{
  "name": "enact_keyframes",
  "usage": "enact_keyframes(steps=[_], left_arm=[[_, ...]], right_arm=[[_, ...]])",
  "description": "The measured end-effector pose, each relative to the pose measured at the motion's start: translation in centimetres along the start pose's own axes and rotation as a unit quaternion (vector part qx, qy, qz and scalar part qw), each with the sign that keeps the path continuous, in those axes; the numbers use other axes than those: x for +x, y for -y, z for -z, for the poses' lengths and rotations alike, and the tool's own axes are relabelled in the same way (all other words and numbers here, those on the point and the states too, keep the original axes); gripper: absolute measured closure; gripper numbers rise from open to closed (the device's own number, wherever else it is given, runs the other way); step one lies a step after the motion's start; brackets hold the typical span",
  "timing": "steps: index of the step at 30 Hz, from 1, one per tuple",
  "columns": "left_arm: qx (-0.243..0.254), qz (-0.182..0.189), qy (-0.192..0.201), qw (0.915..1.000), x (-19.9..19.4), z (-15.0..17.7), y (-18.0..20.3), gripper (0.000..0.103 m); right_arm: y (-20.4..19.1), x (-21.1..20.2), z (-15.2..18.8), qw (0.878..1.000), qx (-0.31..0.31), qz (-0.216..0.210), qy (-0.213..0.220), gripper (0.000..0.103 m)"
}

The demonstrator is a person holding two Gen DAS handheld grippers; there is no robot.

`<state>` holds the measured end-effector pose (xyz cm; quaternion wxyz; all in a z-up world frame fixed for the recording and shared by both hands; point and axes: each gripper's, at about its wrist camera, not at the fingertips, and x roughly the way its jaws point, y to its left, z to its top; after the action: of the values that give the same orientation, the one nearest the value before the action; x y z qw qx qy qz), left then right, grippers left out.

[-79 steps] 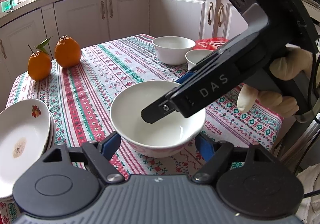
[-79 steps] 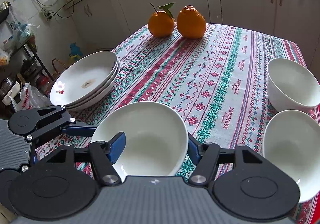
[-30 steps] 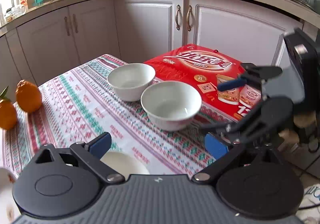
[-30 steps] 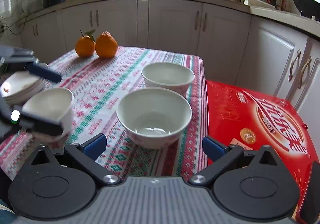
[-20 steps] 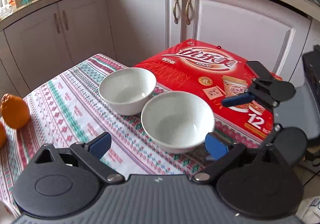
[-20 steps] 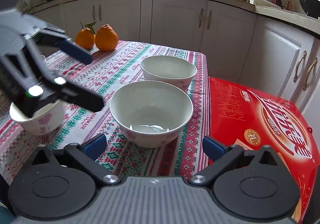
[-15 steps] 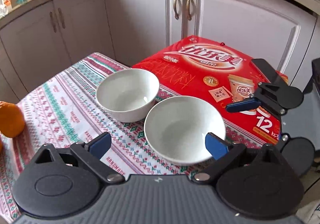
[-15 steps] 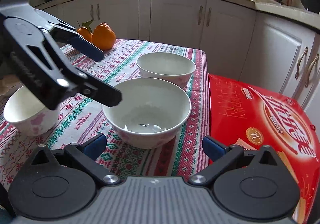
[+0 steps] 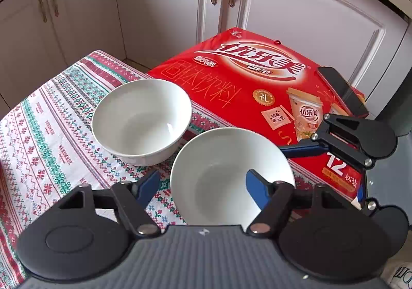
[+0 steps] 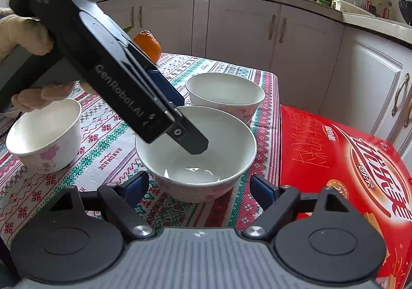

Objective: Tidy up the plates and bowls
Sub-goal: 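Carry the held bowl over the placed white bowl with the left gripper, then lower the held bowl into the other white bowl with the left gripper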

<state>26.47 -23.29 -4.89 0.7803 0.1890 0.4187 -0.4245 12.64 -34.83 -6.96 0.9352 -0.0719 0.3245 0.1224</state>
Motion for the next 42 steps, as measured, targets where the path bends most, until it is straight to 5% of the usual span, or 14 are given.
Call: enact_keyframes(steps=[26, 42], left_arm=[[0.003, 0.029, -0.038, 0.9988, 1.3, -0.6, -0.6, 0.049], [-0.004, 0.015, -0.009, 0.9998, -3.7, 0.5, 0.2, 0.049]], right_arm=[[0.1, -0.3, -0.4, 1.0, -0.005, -0.016, 0.001, 0.021], [-2.0, -3.5, -2.2, 0.999, -0.025, -0.029, 0.012, 0.021]])
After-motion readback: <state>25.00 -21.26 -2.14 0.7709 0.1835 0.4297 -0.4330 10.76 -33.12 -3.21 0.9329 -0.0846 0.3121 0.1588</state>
